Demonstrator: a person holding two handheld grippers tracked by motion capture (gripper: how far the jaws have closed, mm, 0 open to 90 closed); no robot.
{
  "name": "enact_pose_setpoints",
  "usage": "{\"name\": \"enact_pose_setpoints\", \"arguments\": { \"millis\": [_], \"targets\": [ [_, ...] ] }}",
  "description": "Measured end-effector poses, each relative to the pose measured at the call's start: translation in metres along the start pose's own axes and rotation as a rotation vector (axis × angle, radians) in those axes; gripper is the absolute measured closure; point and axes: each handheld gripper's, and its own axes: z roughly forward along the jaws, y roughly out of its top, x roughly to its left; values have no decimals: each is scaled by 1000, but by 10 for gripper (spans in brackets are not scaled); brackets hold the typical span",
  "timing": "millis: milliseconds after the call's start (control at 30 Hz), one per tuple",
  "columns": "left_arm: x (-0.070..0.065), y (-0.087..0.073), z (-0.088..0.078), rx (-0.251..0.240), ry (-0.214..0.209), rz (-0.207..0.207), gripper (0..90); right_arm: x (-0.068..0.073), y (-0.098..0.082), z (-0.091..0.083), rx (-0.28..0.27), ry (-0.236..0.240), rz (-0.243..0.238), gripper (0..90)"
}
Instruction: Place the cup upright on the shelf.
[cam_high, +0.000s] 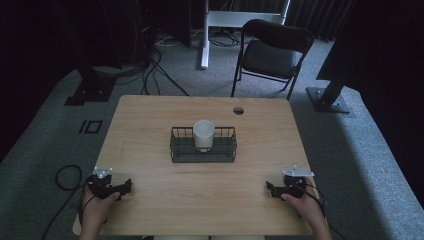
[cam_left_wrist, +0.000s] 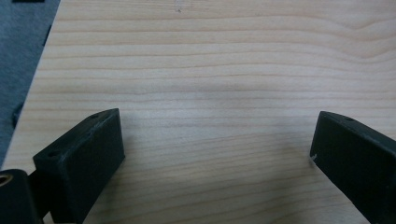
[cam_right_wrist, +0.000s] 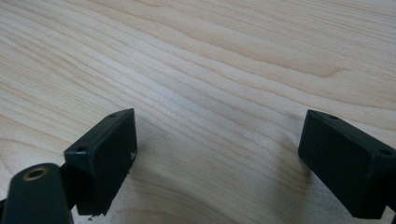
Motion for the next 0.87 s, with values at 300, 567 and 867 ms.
{"name": "enact_pose_setpoints", "arguments": {
  "millis": [300,567,867],
  "targets": [
    [-2,0,2,-16,7,-10,18,0,0,0,0,0,0,112],
    [-12,1,4,-20,87,-99,19,0,0,0,0,0,0,111],
    [-12,2,4,-19,95,-106,19,0,0,0,0,0,0,111]
  ]
}}
